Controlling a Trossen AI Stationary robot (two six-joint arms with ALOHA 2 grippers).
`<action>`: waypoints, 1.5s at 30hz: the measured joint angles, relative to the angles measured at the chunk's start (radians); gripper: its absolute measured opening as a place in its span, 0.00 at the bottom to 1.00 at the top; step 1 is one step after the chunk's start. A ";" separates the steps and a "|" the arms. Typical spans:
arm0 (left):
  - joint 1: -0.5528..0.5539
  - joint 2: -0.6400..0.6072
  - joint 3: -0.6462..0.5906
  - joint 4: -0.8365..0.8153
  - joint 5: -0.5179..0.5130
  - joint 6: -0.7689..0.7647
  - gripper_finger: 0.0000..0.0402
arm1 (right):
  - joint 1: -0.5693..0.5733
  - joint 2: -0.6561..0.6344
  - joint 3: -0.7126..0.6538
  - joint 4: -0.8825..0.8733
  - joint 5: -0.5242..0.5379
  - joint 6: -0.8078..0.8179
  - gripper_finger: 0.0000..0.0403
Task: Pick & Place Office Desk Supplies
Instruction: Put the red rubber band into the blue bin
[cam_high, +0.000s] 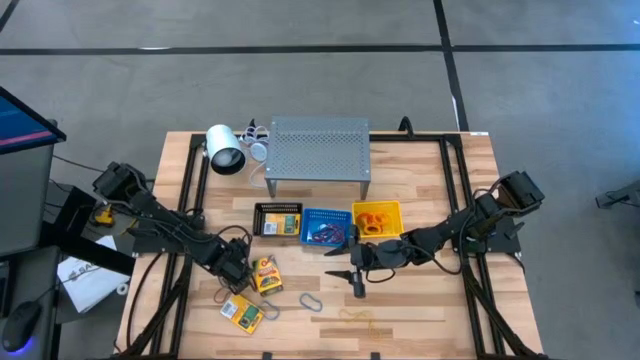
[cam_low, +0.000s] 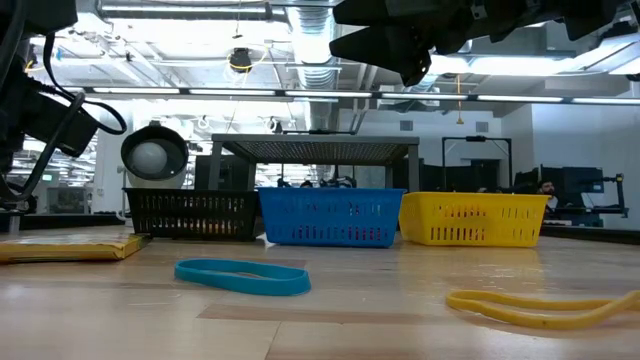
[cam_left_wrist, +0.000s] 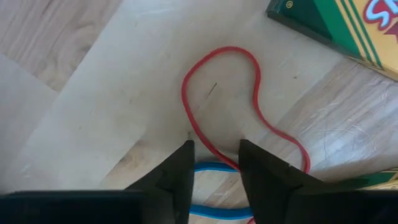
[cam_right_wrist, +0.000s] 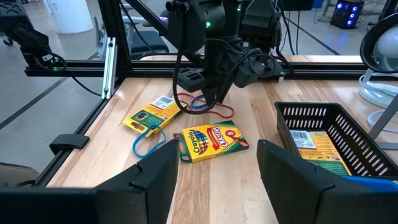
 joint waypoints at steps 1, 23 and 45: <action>0.000 0.000 0.000 0.002 0.001 0.000 0.27 | 0.000 0.000 0.000 0.000 0.000 0.000 0.53; 0.048 -0.052 -0.003 0.019 0.008 0.126 0.00 | 0.000 0.000 0.000 0.000 0.000 0.000 0.53; 0.088 -0.444 0.000 0.116 0.040 0.463 0.00 | -0.011 0.000 0.000 -0.006 0.000 0.011 0.53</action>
